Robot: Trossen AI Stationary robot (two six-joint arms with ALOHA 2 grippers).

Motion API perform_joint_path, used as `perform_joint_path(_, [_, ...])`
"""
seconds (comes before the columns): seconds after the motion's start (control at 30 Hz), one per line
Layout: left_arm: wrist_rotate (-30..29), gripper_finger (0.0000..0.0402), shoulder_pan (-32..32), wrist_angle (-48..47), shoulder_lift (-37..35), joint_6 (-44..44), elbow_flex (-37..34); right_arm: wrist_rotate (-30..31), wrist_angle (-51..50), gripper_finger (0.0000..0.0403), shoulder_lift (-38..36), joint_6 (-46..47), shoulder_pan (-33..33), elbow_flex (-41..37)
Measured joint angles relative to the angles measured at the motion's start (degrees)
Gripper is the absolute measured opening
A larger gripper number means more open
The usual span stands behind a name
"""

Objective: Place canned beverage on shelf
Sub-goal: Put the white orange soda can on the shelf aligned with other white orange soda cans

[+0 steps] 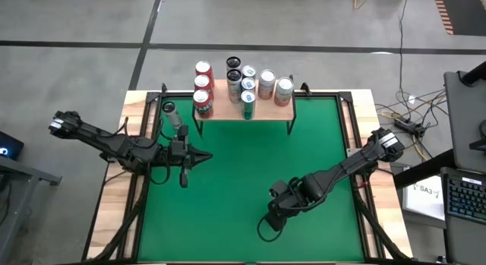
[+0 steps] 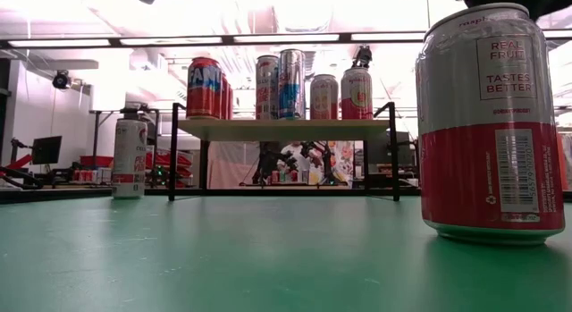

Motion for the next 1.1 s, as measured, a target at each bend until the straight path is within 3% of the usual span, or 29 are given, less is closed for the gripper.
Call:
perform_joint_path(0.37, [-1.1,0.0,0.0,0.09,0.44,0.07,0.0,2.79,3.24,0.0297,2.99,-0.71,0.04,0.17])
perform_joint_path(0.57, [-1.44,0.0,0.0,0.52,1.69,-0.18,0.0,16.5,2.68,0.0297,2.8,-0.46,-0.02,0.31])
perform_joint_path(0.77, [-1.44,0.0,-1.67,4.13,7.3,-0.26,-0.83,26.09,2.78,0.0297,2.36,-12.88,0.25,1.79])
perform_joint_path(0.87, [-1.44,0.0,-3.26,5.65,10.84,0.01,-0.85,27.28,2.48,0.0297,1.62,-20.27,1.64,1.83])
perform_joint_path(1.1, [-3.08,0.0,-5.29,6.25,19.13,-3.29,-0.85,29.84,2.09,0.0297,0.53,-24.66,5.34,-0.28])
